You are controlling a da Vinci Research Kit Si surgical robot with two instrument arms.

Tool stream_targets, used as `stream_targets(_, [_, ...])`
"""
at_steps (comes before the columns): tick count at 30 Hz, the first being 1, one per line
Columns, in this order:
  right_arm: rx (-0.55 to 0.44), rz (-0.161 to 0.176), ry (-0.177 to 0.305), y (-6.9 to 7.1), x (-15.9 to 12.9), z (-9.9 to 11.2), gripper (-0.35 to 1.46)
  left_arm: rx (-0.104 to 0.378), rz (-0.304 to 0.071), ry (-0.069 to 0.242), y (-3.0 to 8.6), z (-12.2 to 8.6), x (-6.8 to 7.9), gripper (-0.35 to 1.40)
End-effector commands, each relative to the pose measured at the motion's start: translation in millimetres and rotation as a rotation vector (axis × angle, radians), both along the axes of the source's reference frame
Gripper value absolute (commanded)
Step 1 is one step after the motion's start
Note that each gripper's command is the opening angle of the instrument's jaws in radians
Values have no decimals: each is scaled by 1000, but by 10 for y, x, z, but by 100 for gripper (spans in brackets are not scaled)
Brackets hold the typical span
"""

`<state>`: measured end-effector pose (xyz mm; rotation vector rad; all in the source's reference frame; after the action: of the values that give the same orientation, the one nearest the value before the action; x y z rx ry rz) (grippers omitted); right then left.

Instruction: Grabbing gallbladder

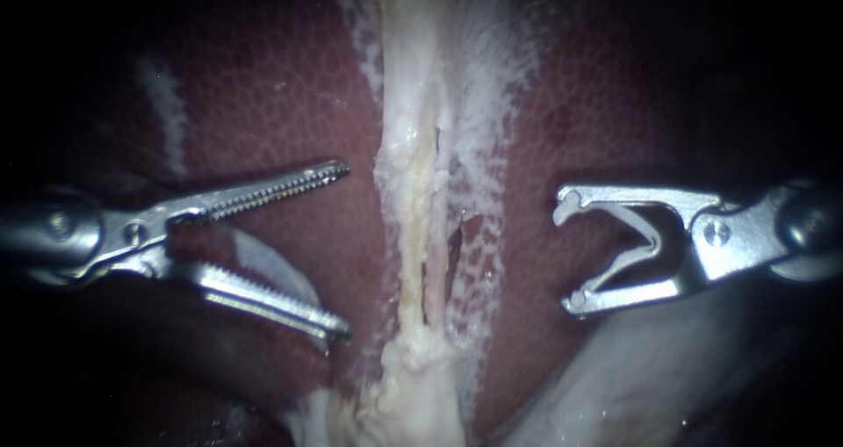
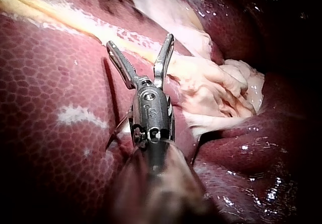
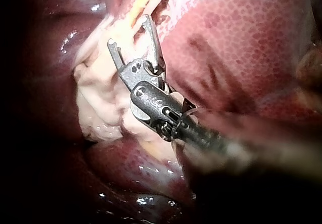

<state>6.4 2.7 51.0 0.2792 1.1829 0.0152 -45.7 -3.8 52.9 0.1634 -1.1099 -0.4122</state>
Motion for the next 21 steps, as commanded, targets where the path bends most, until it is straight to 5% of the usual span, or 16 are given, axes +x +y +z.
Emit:
stream_targets(1, [0, 0, 0, 0, 0, 0, 59, 0, 0, 0, 0, 0, 0, 93])
stream_targets(8, [0, 0, 0, 0, 0, 0, 59, 8, -3, -1, 4, -1, -1, 93])
stream_targets(21, [0, 0, 0, 0, 0, 0, 59, 35, -26, 1, 32, 10, -9, 94])
